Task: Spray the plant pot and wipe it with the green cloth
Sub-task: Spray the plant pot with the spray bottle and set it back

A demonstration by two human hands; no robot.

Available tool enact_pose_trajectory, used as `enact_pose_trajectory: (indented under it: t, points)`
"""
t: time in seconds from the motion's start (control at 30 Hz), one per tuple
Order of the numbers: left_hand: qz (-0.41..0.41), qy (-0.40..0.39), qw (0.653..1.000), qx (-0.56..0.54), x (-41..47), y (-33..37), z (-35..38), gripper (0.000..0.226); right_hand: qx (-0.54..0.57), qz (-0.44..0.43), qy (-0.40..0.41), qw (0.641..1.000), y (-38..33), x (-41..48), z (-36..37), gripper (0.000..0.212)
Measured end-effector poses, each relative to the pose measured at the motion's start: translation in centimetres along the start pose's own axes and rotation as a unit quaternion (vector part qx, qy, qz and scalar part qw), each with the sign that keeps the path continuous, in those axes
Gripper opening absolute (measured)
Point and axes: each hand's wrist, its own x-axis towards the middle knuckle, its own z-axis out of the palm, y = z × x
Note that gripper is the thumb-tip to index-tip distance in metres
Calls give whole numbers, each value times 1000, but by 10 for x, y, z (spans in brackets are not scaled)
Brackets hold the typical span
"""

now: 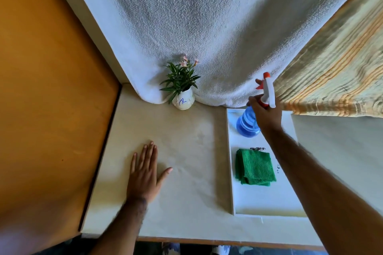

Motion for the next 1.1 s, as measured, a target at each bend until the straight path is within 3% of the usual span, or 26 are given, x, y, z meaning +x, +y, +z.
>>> enact_pose_trajectory:
  t: [0.13,0.2,0.37,0.53,0.67,0.87,1.1]
  points:
    - [5,25,1000,1,0,-1,2,94,28,1,6,1000,-28,0,5,32]
    - [6,33,999,0,0,0,3,94,50,14,-17,998,-47,-1,12,18]
    - [7,46,999,-2,-3,-1,3,92,-38,94,-206,973,-66,-29,63,20]
    - [10,64,998,-3,-2,0,5,88,-147,161,-281,935,-40,-68,106,18]
    - [12,76,997,-4,-1,-1,6,86,-166,176,-267,933,-29,-78,123,8]
    - [11,86,996,-1,-1,-1,7,86,-249,168,-218,929,-38,-78,137,24]
    - [11,96,995,-3,-2,1,4,84,-258,183,-205,926,-41,-73,141,23]
